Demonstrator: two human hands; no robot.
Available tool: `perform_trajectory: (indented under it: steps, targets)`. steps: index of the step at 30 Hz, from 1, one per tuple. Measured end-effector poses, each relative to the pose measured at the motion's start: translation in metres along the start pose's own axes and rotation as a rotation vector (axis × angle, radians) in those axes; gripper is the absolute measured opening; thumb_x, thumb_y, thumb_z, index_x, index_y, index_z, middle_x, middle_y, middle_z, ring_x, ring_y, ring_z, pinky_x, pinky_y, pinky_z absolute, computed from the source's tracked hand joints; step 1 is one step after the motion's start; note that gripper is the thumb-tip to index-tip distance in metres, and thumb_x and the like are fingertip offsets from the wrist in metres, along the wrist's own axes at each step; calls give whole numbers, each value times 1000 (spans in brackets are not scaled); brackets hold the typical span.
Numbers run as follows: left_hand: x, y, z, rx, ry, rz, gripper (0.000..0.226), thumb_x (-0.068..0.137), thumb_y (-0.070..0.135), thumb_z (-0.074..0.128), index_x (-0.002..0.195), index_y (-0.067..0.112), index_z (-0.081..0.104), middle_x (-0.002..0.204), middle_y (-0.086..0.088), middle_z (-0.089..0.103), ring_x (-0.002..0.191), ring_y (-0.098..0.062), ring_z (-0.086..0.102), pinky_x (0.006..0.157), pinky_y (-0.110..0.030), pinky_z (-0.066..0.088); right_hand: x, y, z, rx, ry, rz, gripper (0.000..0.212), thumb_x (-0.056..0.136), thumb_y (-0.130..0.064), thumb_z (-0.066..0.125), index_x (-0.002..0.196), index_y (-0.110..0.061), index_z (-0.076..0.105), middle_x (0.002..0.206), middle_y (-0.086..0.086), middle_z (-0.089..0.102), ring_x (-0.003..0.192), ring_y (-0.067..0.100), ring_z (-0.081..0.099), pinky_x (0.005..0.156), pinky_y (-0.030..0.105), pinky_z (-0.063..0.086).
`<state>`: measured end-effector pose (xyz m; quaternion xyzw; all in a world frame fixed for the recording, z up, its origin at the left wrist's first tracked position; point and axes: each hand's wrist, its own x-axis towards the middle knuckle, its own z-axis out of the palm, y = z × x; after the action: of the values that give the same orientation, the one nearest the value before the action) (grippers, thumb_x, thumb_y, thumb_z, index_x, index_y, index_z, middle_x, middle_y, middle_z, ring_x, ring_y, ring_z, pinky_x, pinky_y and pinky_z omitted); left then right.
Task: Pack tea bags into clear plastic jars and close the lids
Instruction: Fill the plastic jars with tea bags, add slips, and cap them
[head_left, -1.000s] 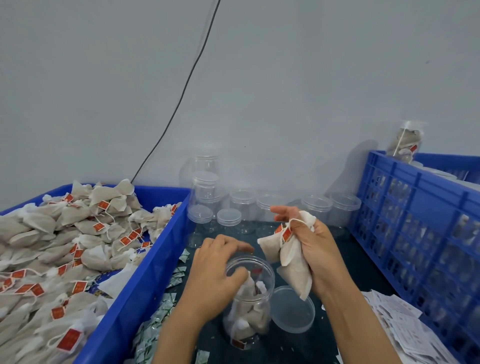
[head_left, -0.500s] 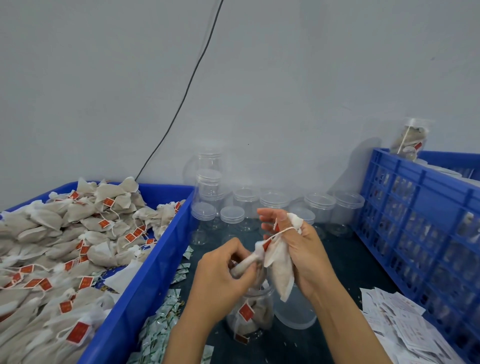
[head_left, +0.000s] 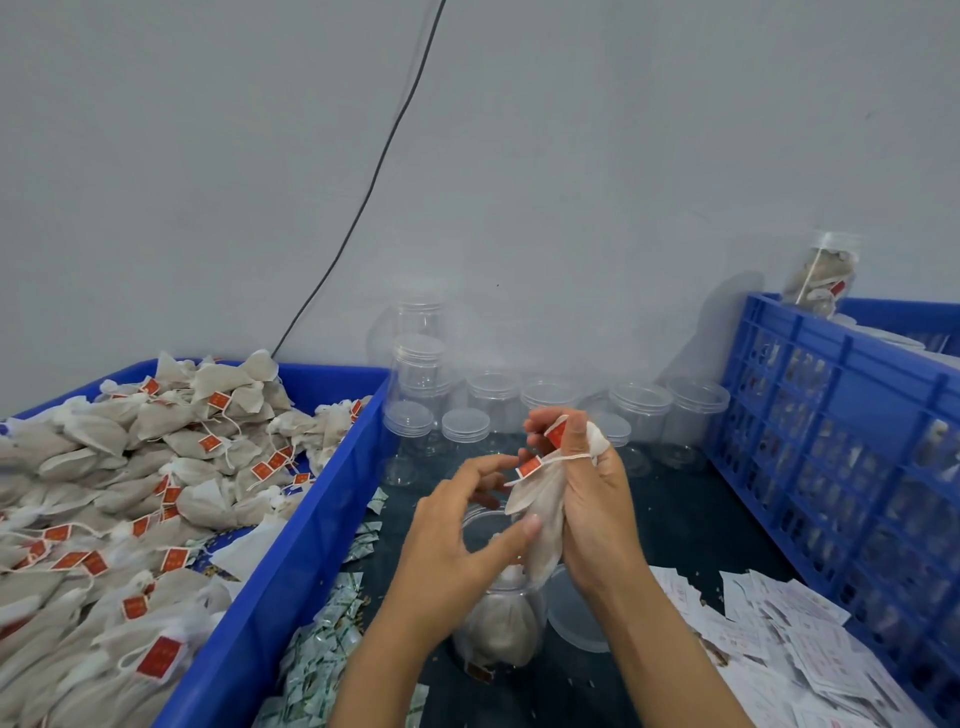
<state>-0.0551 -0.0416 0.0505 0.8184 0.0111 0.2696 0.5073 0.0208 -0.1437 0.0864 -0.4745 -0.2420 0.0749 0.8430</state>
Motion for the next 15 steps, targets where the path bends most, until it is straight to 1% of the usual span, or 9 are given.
perform_trajectory:
  steps: [1, 3, 5, 7, 9, 12, 14, 15]
  targets:
    - [0, -1, 2, 0, 3, 3, 46, 72, 61, 64, 116, 50, 54, 115, 19, 63, 111, -6, 57, 99, -43, 46, -1, 3, 1, -5, 1, 12, 32, 85, -43, 48, 79, -19, 68, 80, 1, 62, 75, 10, 60, 70, 29, 54]
    - [2, -2, 5, 20, 71, 14, 37, 76, 50, 68, 111, 44, 59, 109, 16, 66, 105, -8, 61, 95, -44, 48, -2, 7, 3, 3, 4, 40, 32, 84, -44, 48, 78, -20, 69, 84, 3, 61, 80, 13, 59, 75, 36, 52]
    - [4, -3, 6, 12, 138, 23, 18, 83, 38, 70, 101, 36, 66, 99, 14, 69, 95, -9, 64, 89, -46, 51, -2, 10, 2, -30, -5, 52, 35, 82, -46, 49, 82, -17, 68, 89, 4, 62, 84, 15, 59, 78, 34, 52]
    - [5, -4, 6, 34, 180, 16, 8, 85, 29, 71, 93, 31, 68, 91, 14, 70, 89, -9, 65, 84, -45, 53, -2, 12, 1, -103, -33, 59, 38, 80, -48, 49, 86, -16, 68, 94, 5, 64, 87, 14, 60, 78, 27, 54]
    - [4, -5, 5, 22, 212, 15, 4, 84, 26, 71, 87, 28, 69, 85, 14, 70, 85, -8, 65, 81, -41, 54, -1, 12, -2, -184, -78, 67, 41, 80, -50, 48, 90, -15, 68, 98, 2, 66, 90, 9, 62, 78, 24, 55]
    - [4, -5, 3, -6, 242, 1, 2, 84, 25, 70, 83, 25, 69, 80, 14, 70, 81, -7, 65, 77, -31, 54, 1, 9, -7, -315, -152, 77, 43, 85, -48, 46, 97, -13, 69, 103, 1, 68, 95, 6, 64, 84, 26, 55]
    - [4, -5, 3, -22, 248, 8, 4, 84, 26, 69, 82, 23, 69, 78, 13, 69, 78, -6, 64, 73, -22, 53, 2, 7, -9, -391, -174, 72, 43, 87, -47, 42, 98, -15, 69, 106, 2, 68, 98, 7, 64, 82, 21, 55]
    - [4, -4, 4, -39, 248, 16, 9, 83, 30, 69, 81, 21, 69, 78, 11, 69, 76, -5, 63, 70, -19, 51, 2, 6, -10, -414, -184, 66, 45, 87, -48, 40, 98, -15, 69, 106, 4, 67, 96, 4, 64, 80, 18, 54]
